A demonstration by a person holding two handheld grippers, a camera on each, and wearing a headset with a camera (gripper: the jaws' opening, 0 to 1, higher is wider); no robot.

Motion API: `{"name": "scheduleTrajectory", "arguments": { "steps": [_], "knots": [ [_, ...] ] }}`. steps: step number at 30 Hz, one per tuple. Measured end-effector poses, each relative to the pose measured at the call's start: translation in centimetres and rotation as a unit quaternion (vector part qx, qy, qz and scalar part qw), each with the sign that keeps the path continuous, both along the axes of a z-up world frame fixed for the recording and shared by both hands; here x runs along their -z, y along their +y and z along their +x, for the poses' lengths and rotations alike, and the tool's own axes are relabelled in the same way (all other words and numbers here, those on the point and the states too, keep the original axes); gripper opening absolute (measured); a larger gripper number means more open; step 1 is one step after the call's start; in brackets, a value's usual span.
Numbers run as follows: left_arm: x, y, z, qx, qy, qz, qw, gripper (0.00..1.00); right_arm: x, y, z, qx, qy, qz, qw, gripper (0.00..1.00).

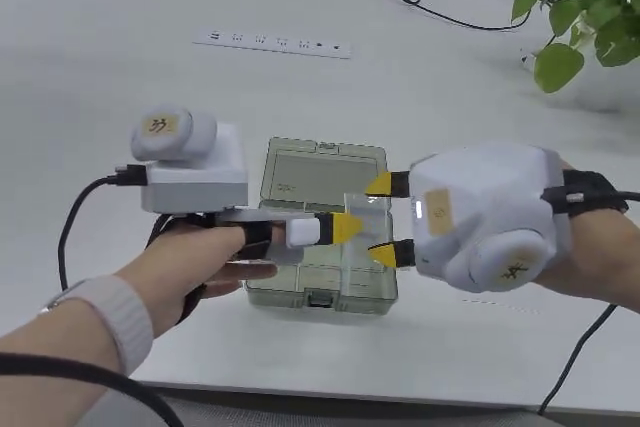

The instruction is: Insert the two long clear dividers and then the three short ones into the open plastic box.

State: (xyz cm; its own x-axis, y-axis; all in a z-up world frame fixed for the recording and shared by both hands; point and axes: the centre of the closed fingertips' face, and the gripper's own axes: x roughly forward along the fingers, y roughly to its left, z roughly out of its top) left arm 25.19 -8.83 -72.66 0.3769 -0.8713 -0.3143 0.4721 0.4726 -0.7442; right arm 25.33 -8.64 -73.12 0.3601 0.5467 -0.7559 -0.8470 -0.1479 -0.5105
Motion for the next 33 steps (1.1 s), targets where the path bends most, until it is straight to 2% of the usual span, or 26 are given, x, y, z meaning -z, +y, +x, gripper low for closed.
{"name": "scheduleTrajectory", "arguments": {
  "steps": [2,4,7,9,10,11,12,13,16,19,20,21,22,24,26,27,29,31,32,33],
  "knots": [
    [0.0,0.0,-0.1,0.002,0.001,-0.001,1.0,0.0,0.0,0.0,-0.1,-0.003,0.002,-0.001,1.0,0.33],
    [0.0,0.1,-0.1,0.002,-0.006,0.003,1.0,0.0,0.0,0.1,-0.1,-0.006,0.003,0.0,1.0,0.36],
    [-0.3,0.2,-0.2,0.008,-0.019,0.0,0.9998,0.0,-0.5,0.4,-0.4,0.015,0.049,0.033,0.9981,0.5],
    [-0.2,0.5,-0.2,0.018,-0.036,0.011,0.9991,0.0,-1.5,0.4,-0.1,0.026,0.069,0.054,0.9958,0.48],
    [-0.2,0.5,-0.3,0.026,-0.043,0.013,0.9987,0.0,-1.8,0.4,0.0,0.032,0.083,0.062,0.9941,0.48],
    [-0.4,0.6,-0.5,0.039,-0.056,0.012,0.9976,0.0,-2.3,0.2,0.0,0.04,0.103,0.07,0.9914,0.47],
    [-0.5,0.6,-0.8,0.048,-0.061,0.011,0.997,0.0,-2.5,0.1,-0.1,0.04,0.125,0.074,0.9886,0.46],
    [-0.6,0.6,-1.0,0.062,-0.076,0.015,0.9951,0.0,-3.0,0.1,0.0,0.046,0.145,0.086,0.9846,0.45],
    [-0.4,0.7,-1.8,0.093,-0.099,0.027,0.9904,0.0,-3.4,-0.3,-0.2,0.049,0.196,0.088,0.9754,0.43],
    [-0.3,0.8,-2.5,0.127,-0.136,0.042,0.9818,0.0,-3.2,-0.6,-0.2,0.036,0.232,0.074,0.9693,0.4],
    [-0.4,0.7,-2.8,0.139,-0.15,0.044,0.978,0.0,-3.2,-0.6,-0.2,0.035,0.235,0.072,0.9687,0.39],
    [-0.4,0.7,-3.1,0.149,-0.162,0.046,0.9744,0.0,-3.0,-0.7,-0.5,0.029,0.253,0.065,0.9649,0.36],
    [-0.4,0.6,-3.4,0.16,-0.178,0.053,0.9696,0.0,-2.9,-0.5,-0.7,0.028,0.275,0.068,0.9585,0.33],
    [-0.3,0.7,-3.6,0.173,-0.203,0.067,0.9614,0.0,-3.0,-0.1,-1.5,0.02,0.3,0.063,0.9517,0.32],
    [-0.3,0.6,-3.7,0.184,-0.222,0.074,0.9546,0.0,-2.8,0.1,-1.2,0.02,0.308,0.059,0.9494,0.3],
    [-0.4,0.6,-3.6,0.185,-0.234,0.073,0.9517,0.0,-2.7,0.2,-1.2,0.017,0.307,0.056,0.9498,0.28],
    [-0.5,0.7,-3.6,0.193,-0.259,0.079,0.9429,0.0,-2.5,0.3,-1.6,0.01,0.321,0.04,0.9463,0.25],
    [-0.3,0.8,-3.5,0.202,-0.287,0.097,0.9314,0.0,-2.4,0.5,-1.9,0.009,0.325,0.03,0.9452,0.25],
    [-0.3,0.7,-3.6,0.202,-0.286,0.096,0.9316,0.0,-2.1,0.5,-1.8,0.007,0.321,0.02,0.9469,0.25],
    [-0.4,0.8,-3.6,0.202,-0.291,0.097,0.9302,0.0,-2.0,0.3,-1.9,0.002,0.318,0.011,0.9482,0.24]
  ]
}}
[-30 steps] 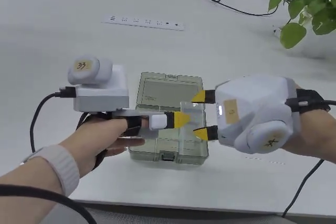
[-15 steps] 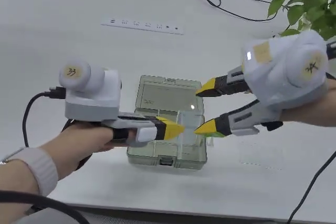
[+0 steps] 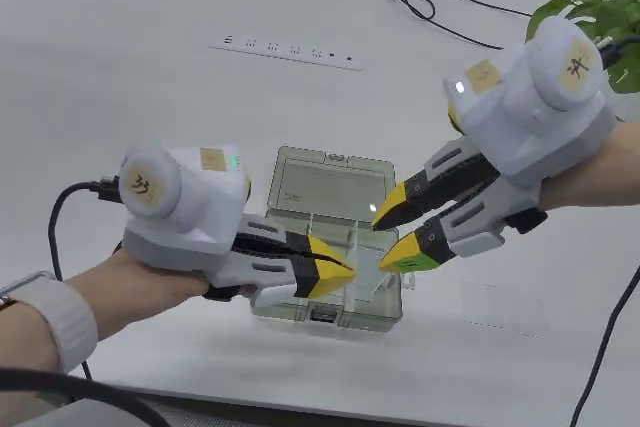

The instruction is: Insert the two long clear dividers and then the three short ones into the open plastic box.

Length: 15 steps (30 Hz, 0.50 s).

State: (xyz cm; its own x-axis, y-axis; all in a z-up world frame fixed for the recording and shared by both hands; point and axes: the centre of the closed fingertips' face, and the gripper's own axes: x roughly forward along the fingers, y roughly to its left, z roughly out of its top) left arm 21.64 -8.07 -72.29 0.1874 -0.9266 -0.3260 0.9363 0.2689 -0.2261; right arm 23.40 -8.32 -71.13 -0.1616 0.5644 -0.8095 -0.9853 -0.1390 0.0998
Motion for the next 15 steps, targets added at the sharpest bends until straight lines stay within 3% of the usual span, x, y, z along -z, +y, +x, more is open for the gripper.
{"name": "scheduleTrajectory", "arguments": {
  "steps": [3,15],
  "knots": [
    [0.0,0.15,0.18,0.001,-0.017,0.005,0.9998,0.0,0.15,0.0,-0.3,-0.005,0.005,-0.01,0.9999,0.19],
    [-0.58,0.08,0.05,-0.001,-0.029,-0.006,0.9996,0.0,0.25,0.71,-0.99,-0.017,0.012,-0.021,0.9996,0.08]
  ]
}}
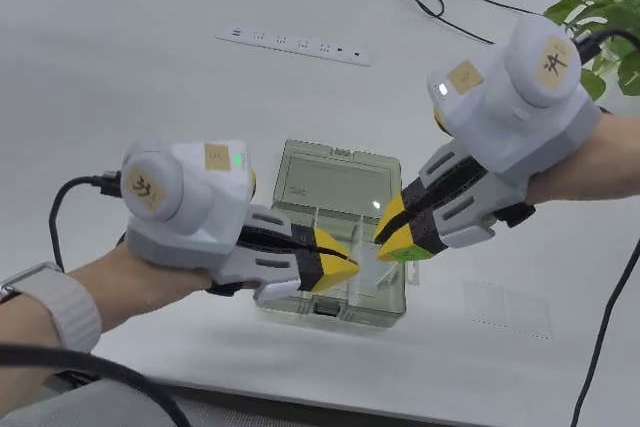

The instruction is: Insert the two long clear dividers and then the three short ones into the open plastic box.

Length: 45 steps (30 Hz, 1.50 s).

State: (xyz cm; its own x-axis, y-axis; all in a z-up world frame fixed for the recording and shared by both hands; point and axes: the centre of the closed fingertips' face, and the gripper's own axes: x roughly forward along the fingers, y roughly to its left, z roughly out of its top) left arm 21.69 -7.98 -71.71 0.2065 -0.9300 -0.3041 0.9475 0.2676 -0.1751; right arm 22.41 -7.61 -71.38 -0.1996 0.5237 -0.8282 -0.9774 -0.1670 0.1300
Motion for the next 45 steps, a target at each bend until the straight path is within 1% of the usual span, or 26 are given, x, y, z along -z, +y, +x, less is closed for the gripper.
{"name": "scheduleTrajectory", "arguments": {
  "steps": [2,5,6,8,9,11,12,13,15,21,24,28,30,31,32,33,34,35,36,37,38,40,41,42,44,45],
  "knots": [
    [-0.2,0.1,0.1,-0.002,-0.001,-0.002,1.0,0.0,0.0,0.0,-0.2,-0.005,0.005,-0.004,1.0,0.05],
    [-0.2,0.1,0.0,-0.001,-0.002,-0.003,1.0,0.0,-0.1,0.0,-0.3,-0.004,0.004,-0.004,1.0,0.04],
    [-0.2,0.1,0.0,-0.003,-0.001,-0.004,1.0,0.0,-0.1,0.0,-0.3,-0.011,-0.002,-0.001,0.9999,0.03],
    [-0.2,0.2,-0.1,0.0,-0.001,-0.004,1.0,0.0,0.0,0.1,-0.4,-0.01,0.002,-0.005,0.9999,0.03],
    [-0.2,0.2,-0.1,-0.001,-0.003,-0.002,1.0,0.0,0.0,0.1,-0.6,-0.014,0.0,-0.005,0.9999,0.02],
    [-0.2,0.2,-0.2,0.001,-0.001,-0.001,1.0,0.0,0.0,0.2,-0.9,-0.017,0.0,-0.009,0.9998,0.02],
    [-0.1,0.3,-0.1,-0.001,-0.003,0.0,1.0,0.0,-0.1,0.3,-0.9,-0.017,-0.004,-0.009,0.9998,0.02],
    [-0.1,0.4,-0.2,-0.001,0.0,-0.001,1.0,0.0,-0.1,0.4,-0.9,-0.018,-0.003,-0.009,0.9998,0.02],
    [-0.2,0.5,-0.2,-0.003,-0.002,0.0,1.0,0.0,-0.1,0.6,-0.9,-0.015,-0.002,-0.01,0.9998,0.02],
    [0.1,0.9,-0.2,-0.004,-0.001,0.004,1.0,0.0,-0.1,1.0,-1.0,-0.02,-0.003,-0.015,0.9997,0.02],
    [0.1,1.1,-0.3,-0.006,0.004,0.003,1.0,0.0,-0.1,1.2,-1.2,-0.024,-0.004,-0.017,0.9996,0.02],
    [0.2,1.3,-0.2,-0.011,0.003,0.005,0.9999,0.0,0.0,1.4,-1.0,-0.027,-0.008,-0.019,0.9994,0.02],
    [0.3,1.6,0.0,-0.016,-0.001,0.006,0.9999,0.0,0.0,1.6,-0.9,-0.026,-0.007,-0.02,0.9995,0.02],
    [0.3,1.7,0.1,-0.02,0.001,0.007,0.9998,0.0,0.0,1.7,-0.9,-0.025,-0.008,-0.019,0.9995,0.02],
    [0.6,2.1,0.3,-0.031,0.014,0.011,0.9994,0.0,0.0,1.8,-0.8,-0.024,-0.009,-0.019,0.9995,0.02],
    [0.7,2.3,0.4,-0.032,0.01,0.013,0.9994,0.01,-0.1,2.1,-0.7,-0.022,-0.009,-0.017,0.9996,0.02],
    [0.8,2.5,0.5,-0.036,0.007,0.014,0.9992,0.04,-0.2,2.2,-0.6,-0.02,-0.009,-0.016,0.9996,0.02],
    [0.9,2.8,0.8,-0.049,0.009,0.014,0.9987,0.09,-0.2,2.4,-0.3,-0.016,-0.011,-0.016,0.9997,0.02],
    [0.9,3.0,0.9,-0.052,0.013,0.014,0.9984,0.14,-0.2,2.5,-0.2,-0.015,-0.01,-0.016,0.9997,0.02],
    [1.0,3.2,0.9,-0.053,0.016,0.014,0.9984,0.15,-0.2,2.6,0.0,-0.013,-0.01,-0.015,0.9997,0.02],
    [1.1,3.5,1.0,-0.058,0.012,0.016,0.9981,0.16,-0.1,2.7,0.1,-0.01,-0.01,-0.016,0.9998,0.02],
    [1.2,4.2,1.6,-0.078,0.008,0.019,0.9967,0.25,0.1,2.9,0.4,-0.005,-0.011,-0.017,0.9998,0.02],
    [1.4,4.5,1.8,-0.087,0.009,0.022,0.996,0.33,0.1,3.0,0.5,-0.003,-0.011,-0.018,0.9998,0.02],
    [1.6,4.8,2.0,-0.093,0.008,0.027,0.9953,0.37,0.1,3.1,0.6,-0.001,-0.013,-0.016,0.9998,0.02],
    [1.8,5.3,2.3,-0.102,0.006,0.031,0.9943,0.44,0.2,3.4,1.1,0.009,-0.014,-0.017,0.9997,0.02],
    [1.8,5.5,2.5,-0.109,0.008,0.032,0.9935,0.47,0.2,3.5,1.3,0.014,-0.017,-0.015,0.9996,0.02]
  ]
}}
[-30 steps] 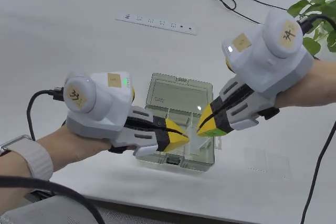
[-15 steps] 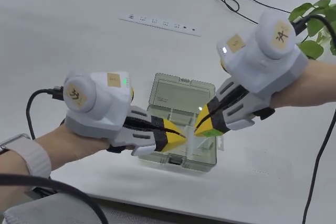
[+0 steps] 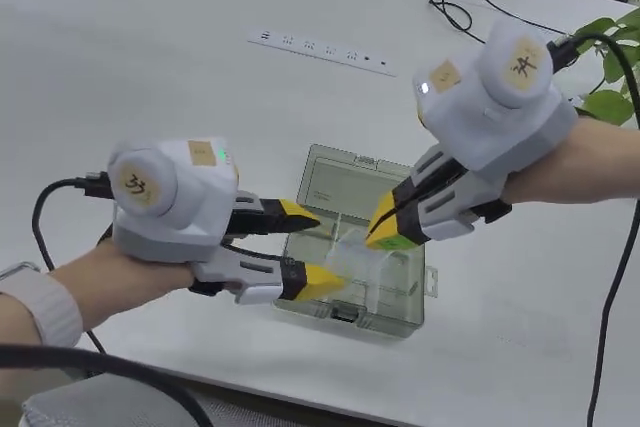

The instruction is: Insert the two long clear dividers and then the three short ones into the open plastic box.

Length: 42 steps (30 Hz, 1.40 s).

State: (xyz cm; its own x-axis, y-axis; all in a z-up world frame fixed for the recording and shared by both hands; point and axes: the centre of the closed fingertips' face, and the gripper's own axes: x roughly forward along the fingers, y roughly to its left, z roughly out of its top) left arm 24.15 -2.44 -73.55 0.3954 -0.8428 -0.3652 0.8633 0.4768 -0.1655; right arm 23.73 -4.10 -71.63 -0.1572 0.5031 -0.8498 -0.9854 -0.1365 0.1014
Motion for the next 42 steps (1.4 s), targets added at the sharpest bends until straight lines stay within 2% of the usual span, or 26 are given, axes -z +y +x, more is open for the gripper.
{"name": "scheduleTrajectory", "arguments": {
  "steps": [5,11,13,16,24,34,42],
  "knots": [
    [0.3,1.1,0.8,-0.029,-0.003,0.011,0.9995,0.68,0.3,1.2,1.7,0.033,-0.01,0.008,0.9994,0.02],
    [0.9,2.8,1.7,-0.066,-0.006,0.025,0.9975,0.91,0.9,2.2,2.4,0.046,-0.006,0.009,0.9989,0.02],
    [1.0,3.3,2.0,-0.081,-0.007,0.025,0.9964,0.99,1.2,2.4,2.8,0.047,-0.013,0.008,0.9988,0.02],
    [1.2,3.9,2.1,-0.086,-0.008,0.031,0.9958,1.0,1.5,2.6,3.2,0.051,-0.017,0.007,0.9985,0.02],
    [1.7,4.9,1.9,-0.092,-0.004,0.039,0.995,1.0,2.2,3.5,3.2,0.055,-0.01,0.009,0.9984,0.02],
    [1.9,5.2,1.3,-0.098,0.001,0.037,0.9945,0.98,3.2,3.2,3.0,0.052,-0.003,-0.004,0.9986,0.02],
    [2.0,5.3,1.2,-0.1,0.005,0.034,0.9944,0.95,4.3,3.2,3.2,0.046,-0.008,-0.012,0.9988,0.02]
  ]
}}
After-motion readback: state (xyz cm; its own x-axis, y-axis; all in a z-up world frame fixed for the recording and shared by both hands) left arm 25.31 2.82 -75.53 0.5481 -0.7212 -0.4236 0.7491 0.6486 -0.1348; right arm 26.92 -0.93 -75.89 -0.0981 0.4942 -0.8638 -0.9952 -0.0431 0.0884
